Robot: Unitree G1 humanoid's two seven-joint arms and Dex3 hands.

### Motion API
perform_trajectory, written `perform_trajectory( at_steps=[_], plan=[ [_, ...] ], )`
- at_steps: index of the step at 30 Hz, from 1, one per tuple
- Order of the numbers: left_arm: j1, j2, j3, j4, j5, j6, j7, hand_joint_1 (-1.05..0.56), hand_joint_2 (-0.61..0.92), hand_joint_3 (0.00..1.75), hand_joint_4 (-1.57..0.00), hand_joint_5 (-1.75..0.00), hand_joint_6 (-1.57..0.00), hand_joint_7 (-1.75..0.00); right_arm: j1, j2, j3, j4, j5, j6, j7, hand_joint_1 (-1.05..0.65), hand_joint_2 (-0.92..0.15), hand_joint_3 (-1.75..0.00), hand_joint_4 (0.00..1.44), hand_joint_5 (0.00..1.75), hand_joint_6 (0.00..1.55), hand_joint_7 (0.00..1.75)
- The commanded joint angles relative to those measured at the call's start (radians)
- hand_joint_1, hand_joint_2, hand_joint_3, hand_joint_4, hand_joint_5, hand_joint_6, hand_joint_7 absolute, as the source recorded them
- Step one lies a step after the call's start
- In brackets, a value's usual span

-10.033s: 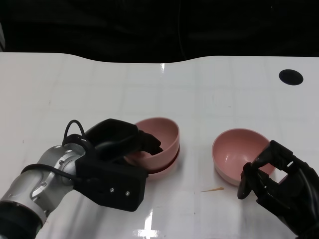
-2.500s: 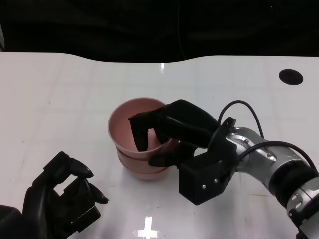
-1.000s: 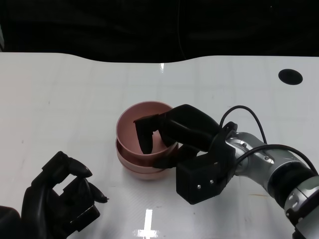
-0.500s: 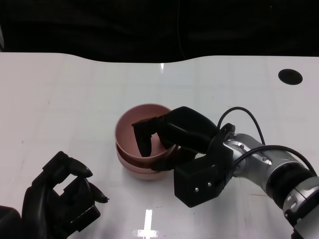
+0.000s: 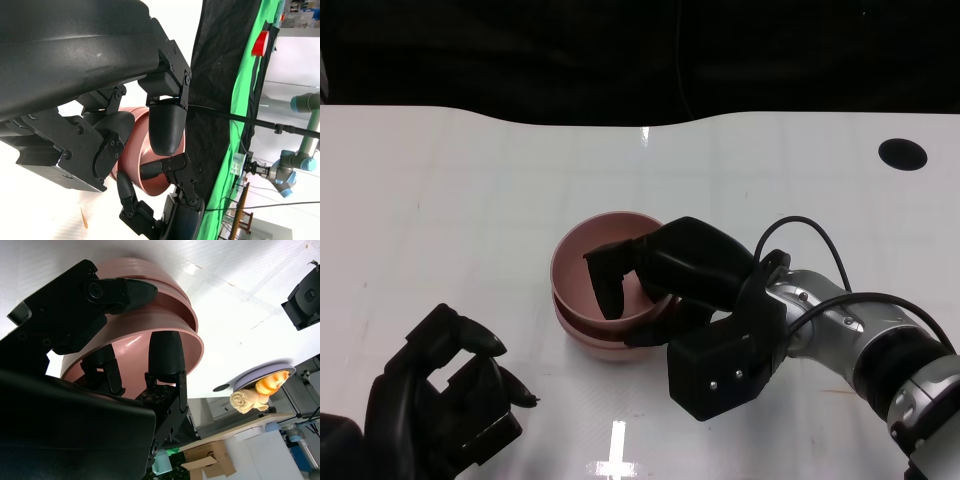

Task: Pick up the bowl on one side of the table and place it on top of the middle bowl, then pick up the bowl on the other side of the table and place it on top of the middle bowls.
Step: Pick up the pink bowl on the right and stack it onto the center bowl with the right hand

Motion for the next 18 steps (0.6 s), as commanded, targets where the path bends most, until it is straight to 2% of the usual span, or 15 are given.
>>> perform_trajectory(
  at_steps=[1,18],
  plan=[
    [0.007,0.003,0.002,-0.006,-0.006,-0.007,0.001,0.07,0.56,1.42,-0.80,-1.75,-0.66,-1.75,-0.004,-0.005,0.001,0.003,0.004,0.000,-0.003,-0.17,-0.74,-0.65,0.85,1.75,0.69,1.75],
    [0.006,0.005,0.003,-0.007,-0.005,-0.003,0.006,0.07,0.57,1.41,-0.80,-1.75,-0.65,-1.75,-0.006,-0.004,0.011,0.001,0.002,0.009,-0.007,-0.18,-0.75,-0.62,0.84,1.75,0.68,1.75]
  ],
)
